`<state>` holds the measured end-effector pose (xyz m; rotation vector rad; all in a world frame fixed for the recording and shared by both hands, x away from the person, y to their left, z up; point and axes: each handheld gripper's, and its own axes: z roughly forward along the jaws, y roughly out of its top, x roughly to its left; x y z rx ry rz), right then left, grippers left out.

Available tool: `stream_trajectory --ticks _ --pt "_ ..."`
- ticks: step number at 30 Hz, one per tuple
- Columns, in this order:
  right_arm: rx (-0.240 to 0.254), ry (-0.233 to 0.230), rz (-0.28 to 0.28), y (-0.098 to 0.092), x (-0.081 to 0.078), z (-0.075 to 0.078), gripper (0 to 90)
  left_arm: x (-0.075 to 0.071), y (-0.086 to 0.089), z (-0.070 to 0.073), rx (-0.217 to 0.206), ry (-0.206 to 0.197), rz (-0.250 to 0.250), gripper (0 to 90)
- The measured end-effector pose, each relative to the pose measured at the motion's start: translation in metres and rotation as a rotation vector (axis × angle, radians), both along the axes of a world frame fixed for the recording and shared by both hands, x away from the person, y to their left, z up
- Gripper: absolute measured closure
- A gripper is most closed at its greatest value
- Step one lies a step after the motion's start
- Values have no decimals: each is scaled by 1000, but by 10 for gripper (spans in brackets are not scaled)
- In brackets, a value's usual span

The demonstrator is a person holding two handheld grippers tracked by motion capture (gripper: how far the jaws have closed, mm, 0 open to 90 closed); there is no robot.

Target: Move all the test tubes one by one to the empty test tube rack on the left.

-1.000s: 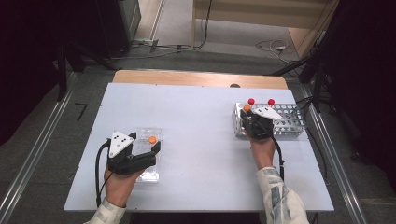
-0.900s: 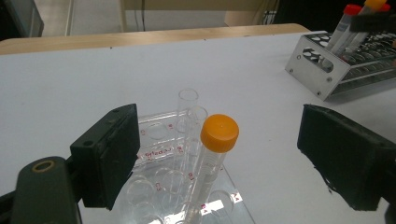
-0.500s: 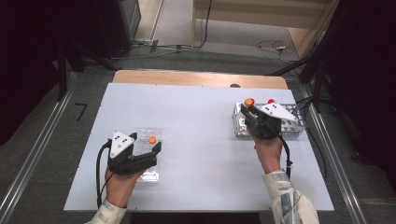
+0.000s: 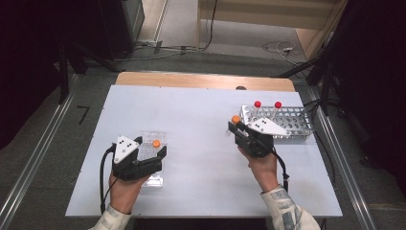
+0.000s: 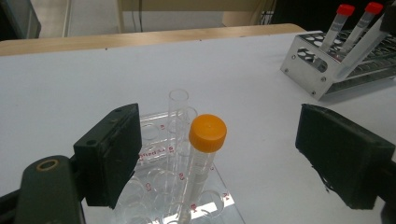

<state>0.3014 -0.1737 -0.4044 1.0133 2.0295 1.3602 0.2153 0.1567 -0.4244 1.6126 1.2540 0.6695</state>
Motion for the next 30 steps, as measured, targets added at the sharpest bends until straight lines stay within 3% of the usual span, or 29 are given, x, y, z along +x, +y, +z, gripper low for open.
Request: stream_trajectory --ticks 3,11,19,30 --pt "9 33 53 8 -5 -5 711 -1 -2 0 -4 -2 -5 157" --pt "-25 53 143 35 -20 -18 711 -3 -7 2 -12 -11 -38 203" --pt "-62 72 222 55 -34 -30 711 -5 -20 3 -17 -13 -106 257" --pt "-85 90 282 79 -44 -40 711 -3 -43 -1 -17 -10 -193 318"
